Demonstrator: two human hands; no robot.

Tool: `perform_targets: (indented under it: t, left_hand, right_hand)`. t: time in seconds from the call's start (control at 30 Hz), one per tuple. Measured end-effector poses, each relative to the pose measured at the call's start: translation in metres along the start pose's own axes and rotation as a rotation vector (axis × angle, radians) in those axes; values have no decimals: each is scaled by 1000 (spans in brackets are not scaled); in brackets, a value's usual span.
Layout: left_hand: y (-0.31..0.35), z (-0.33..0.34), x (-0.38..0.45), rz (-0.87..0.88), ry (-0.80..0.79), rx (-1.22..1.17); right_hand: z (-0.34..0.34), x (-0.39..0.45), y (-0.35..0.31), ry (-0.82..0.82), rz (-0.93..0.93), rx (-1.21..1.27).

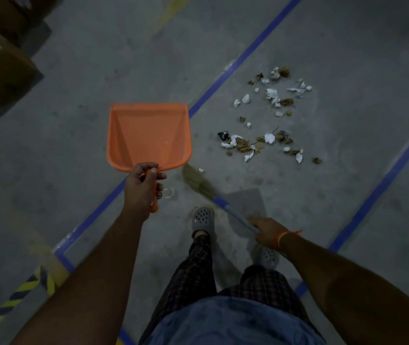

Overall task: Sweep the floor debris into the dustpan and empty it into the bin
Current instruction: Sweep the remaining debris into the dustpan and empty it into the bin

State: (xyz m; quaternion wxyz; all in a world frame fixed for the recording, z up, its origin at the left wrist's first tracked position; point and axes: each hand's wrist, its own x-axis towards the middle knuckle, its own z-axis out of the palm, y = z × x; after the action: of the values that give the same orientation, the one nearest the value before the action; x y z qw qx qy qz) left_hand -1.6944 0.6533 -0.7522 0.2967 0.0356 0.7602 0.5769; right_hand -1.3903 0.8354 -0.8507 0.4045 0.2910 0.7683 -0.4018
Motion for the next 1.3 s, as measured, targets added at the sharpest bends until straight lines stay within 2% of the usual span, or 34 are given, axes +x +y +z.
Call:
perform_targets:
  t: [0.13,0.37,0.7,0.87,1.07,1.2,1.3]
  left_hand:
    - [6,6,-17,18,11,-27]
    - [8,18,-47,21,19,-26]
    - [17,62,-90,63,10,-4]
    - [16,93,-109,65,-3,-16]
    - [21,132,-127,59,-32,-10]
    - [33,145,-127,62,-49,-19]
    - [43,142,-120,71,-84,-19]
  right_hand:
    - [7,-17,17,-107,32,-3]
    - [25,-42,47,46,110,-37]
    - [-38,-63,92,275,174,48]
    - [-44,-98,129,368,116,8]
    - [-38,-121,160,328,66,-130]
    - [-42,-114,165,238,143,-168]
    - [-55,-109,165,264,193,-134]
